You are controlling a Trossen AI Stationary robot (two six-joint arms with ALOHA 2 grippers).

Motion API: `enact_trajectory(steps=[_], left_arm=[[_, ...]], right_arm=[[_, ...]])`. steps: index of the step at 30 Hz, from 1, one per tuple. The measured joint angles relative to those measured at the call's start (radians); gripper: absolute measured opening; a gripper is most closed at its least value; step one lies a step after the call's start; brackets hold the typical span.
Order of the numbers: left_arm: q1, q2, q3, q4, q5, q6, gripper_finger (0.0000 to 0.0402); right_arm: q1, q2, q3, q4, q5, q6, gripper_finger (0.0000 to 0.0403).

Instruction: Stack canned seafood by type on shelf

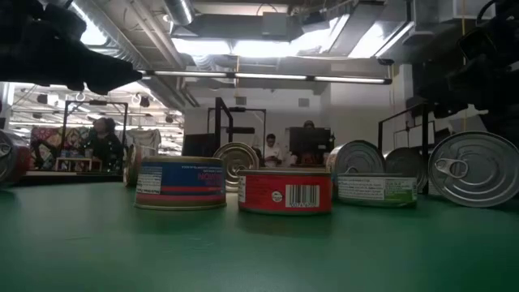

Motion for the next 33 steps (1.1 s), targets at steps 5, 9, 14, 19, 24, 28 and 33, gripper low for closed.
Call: enact_trajectory(steps=[5,9,14,19,24,28,33], left_arm=[[0.0,0.0,0.0,0.0,0.0,0.0,0.0239],[0.0,0.0,0.0,0.0,0.0,0.0,0.0239],[0.0,0.0,0.0,0.0,0.0,0.0,0.0239],[0.0,0.0,0.0,0.001,0.0,-0.011,0.0239],[0.0,0.0,0.0,0.001,0.0,-0.052,0.0239],[0.0,0.0,0.0,0.001,0.0,-0.058,0.0239],[0.0,0.0,0.0,0.001,0.0,-0.059,0.0239]], right_arm=[[0.0,0.0,0.0,0.0,0.0,0.0,0.0012],[0.0,0.0,0.0,0.0,-0.001,0.0,0.0012],[0.0,0.0,0.0,0.001,-0.009,0.0,0.0012],[0.0,0.0,0.0,0.003,-0.01,0.044,0.0012],[0.0,0.0,0.0,0.01,-0.005,0.068,0.0012],[0.0,0.0,0.0,0.013,0.02,0.137,0.0013],[0.0,0.0,0.0,0.013,0.035,0.193,0.0055]])
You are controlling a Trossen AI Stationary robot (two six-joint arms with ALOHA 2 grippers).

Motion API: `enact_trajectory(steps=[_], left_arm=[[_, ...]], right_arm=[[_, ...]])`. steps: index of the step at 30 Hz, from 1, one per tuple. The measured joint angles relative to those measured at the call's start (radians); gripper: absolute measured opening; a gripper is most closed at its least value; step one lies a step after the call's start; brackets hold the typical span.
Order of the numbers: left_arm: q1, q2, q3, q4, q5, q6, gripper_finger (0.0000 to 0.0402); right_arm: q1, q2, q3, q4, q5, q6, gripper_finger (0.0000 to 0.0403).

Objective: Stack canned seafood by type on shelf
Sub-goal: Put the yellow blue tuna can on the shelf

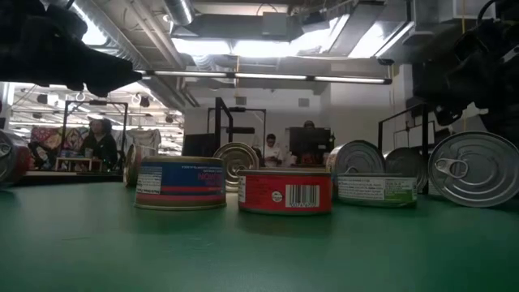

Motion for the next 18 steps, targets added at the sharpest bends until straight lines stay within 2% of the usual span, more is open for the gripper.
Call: enact_trajectory(steps=[6,10,14,18], left_arm=[[0.0,0.0,0.0,0.001,0.0,-0.002,0.0239],[0.0,0.0,0.0,0.001,0.0,-0.063,0.0239],[0.0,0.0,0.0,0.001,0.0,-0.101,0.0239],[0.0,0.0,0.0,0.0,0.0,-0.104,0.0239]], right_arm=[[0.0,0.0,0.0,0.0,0.0,0.003,0.0156],[0.0,0.005,0.024,-0.018,0.0,0.003,0.0216],[0.0,0.005,0.091,-0.008,-0.003,0.003,0.0251],[0.0,0.025,0.145,-0.014,-0.049,0.003,0.0259]])
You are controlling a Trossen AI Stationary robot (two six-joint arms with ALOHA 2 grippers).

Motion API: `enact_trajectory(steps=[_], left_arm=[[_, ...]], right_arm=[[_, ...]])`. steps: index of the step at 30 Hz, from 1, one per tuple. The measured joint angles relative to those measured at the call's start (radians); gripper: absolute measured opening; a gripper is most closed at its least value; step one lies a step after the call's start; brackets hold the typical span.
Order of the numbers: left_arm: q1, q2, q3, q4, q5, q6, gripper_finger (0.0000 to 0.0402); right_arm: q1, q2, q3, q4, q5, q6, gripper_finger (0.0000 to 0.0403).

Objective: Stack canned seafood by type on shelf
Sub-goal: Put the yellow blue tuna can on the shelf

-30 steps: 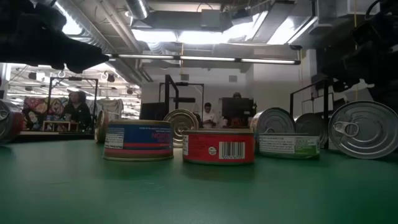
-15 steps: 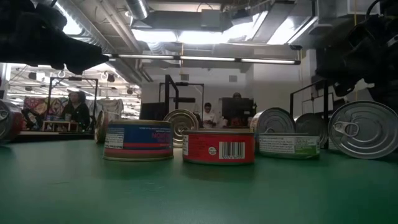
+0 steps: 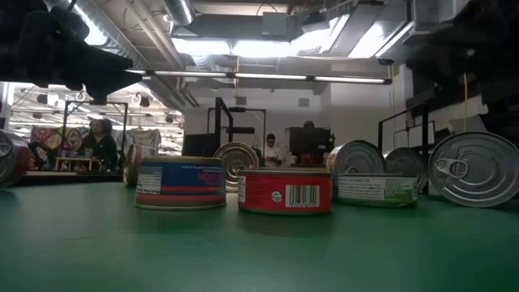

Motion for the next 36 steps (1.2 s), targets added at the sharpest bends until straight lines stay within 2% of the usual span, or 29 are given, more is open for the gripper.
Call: enact_trajectory(steps=[3,6,11,19,25,31,36], left_arm=[[0.0,0.0,0.0,0.0,0.0,0.0,0.0239],[0.0,0.0,0.0,0.0,0.0,-0.001,0.0239],[0.0,0.0,0.0,0.0,0.0,-0.002,0.0239],[0.0,0.0,0.0,0.0,0.0,-0.002,0.0239],[0.0,0.0,0.0,0.0,0.0,-0.002,0.0239],[0.0,0.0,0.0,0.0,0.0,-0.002,0.0239],[0.0,0.0,0.0,-0.001,0.0,-0.002,0.0239]], right_arm=[[0.001,0.036,0.049,-0.017,-0.024,0.001,0.0255],[0.001,0.09,0.115,-0.108,-0.031,0.01,0.0249],[0.001,0.214,0.257,-0.333,-0.037,0.071,0.0244],[0.001,0.457,0.498,-0.676,-0.133,0.153,0.0244],[0.001,0.645,0.646,-0.879,-0.136,0.17,0.0243],[0.001,0.809,0.731,-1.016,-0.136,0.282,0.0243],[0.001,0.916,0.745,-1.076,-0.137,0.34,0.0243]])
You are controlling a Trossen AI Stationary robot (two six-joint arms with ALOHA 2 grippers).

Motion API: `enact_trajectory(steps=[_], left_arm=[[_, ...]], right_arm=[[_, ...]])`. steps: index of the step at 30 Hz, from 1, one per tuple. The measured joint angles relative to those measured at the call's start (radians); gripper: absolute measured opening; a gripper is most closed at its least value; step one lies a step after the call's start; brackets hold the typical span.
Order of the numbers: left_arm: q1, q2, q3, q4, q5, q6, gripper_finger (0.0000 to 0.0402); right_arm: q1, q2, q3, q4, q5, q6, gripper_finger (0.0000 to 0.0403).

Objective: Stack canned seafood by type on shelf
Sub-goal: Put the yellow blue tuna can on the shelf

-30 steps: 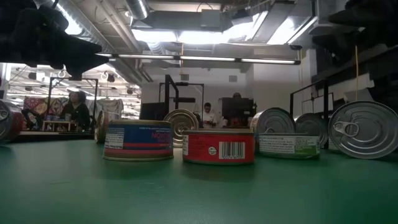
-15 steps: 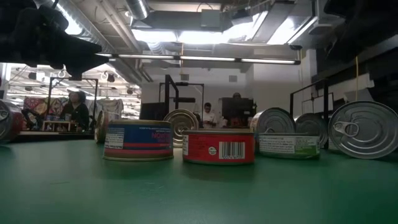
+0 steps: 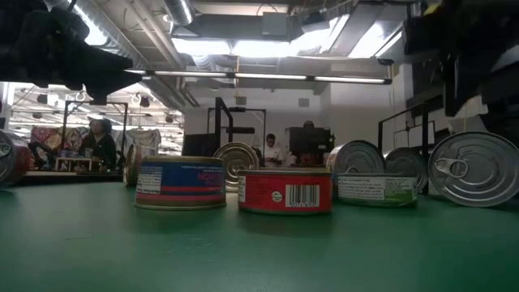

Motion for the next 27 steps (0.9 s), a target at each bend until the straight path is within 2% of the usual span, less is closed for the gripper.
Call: enact_trajectory(steps=[9,27], left_arm=[[0.0,0.0,0.0,0.0,0.0,0.0,0.0239],[0.0,0.0,0.0,0.0,0.0,0.0,0.0239]], right_arm=[[0.0,0.122,0.001,-0.01,-0.128,0.001,0.0243],[0.0,0.191,0.001,0.026,-0.126,-0.003,0.0243]])
